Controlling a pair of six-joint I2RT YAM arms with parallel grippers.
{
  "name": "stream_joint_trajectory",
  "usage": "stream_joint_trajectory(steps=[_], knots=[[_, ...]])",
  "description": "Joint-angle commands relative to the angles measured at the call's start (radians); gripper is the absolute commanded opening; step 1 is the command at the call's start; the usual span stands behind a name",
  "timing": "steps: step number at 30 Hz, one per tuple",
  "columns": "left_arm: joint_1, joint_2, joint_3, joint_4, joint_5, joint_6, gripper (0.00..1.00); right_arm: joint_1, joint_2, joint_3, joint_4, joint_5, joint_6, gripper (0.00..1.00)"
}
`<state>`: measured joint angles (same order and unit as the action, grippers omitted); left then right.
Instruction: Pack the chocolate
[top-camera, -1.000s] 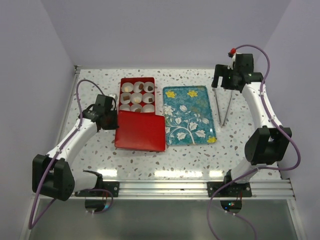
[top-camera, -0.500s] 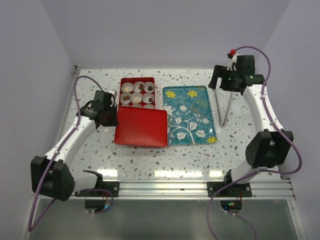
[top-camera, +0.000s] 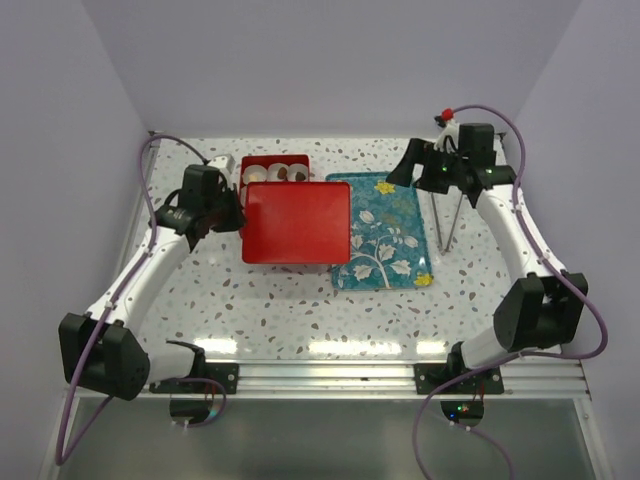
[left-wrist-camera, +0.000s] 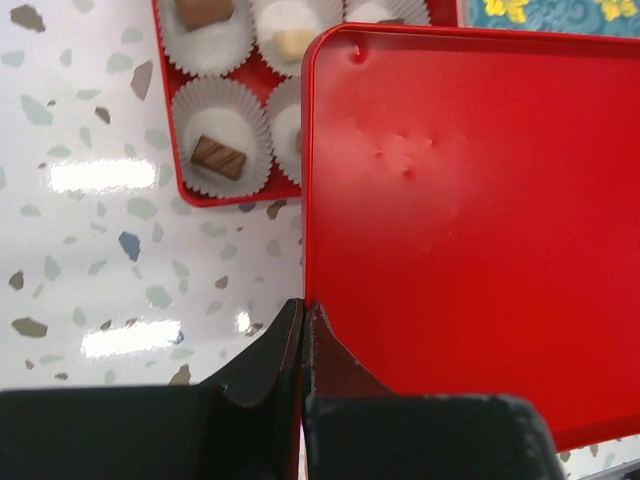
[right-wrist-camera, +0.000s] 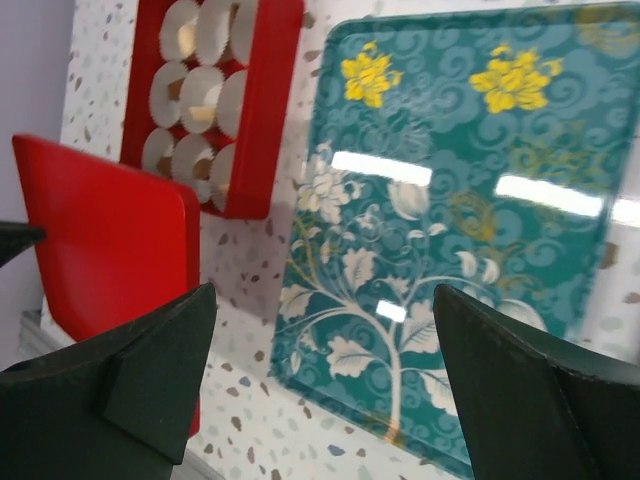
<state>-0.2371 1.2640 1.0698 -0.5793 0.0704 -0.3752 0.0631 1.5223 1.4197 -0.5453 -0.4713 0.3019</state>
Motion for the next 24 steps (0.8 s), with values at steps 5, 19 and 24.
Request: stream_joint_trajectory(steps=[5,19,24], knots=[[-0.002,0.035,0.078,0.157,0.095,-0.053,0.00,0.201,-0.048,-0.097,0.160,-0.090,0.103,0.92],[-0.002,0.020,0.075,0.196,0.101,-0.063,0.00,0.285,-0.008,-0.140,0.248,-0.142,0.128,0.91],[-0.002,0.005,0.055,0.233,0.121,-0.083,0.00,0.316,0.004,-0.157,0.312,-0.207,0.151,0.85]])
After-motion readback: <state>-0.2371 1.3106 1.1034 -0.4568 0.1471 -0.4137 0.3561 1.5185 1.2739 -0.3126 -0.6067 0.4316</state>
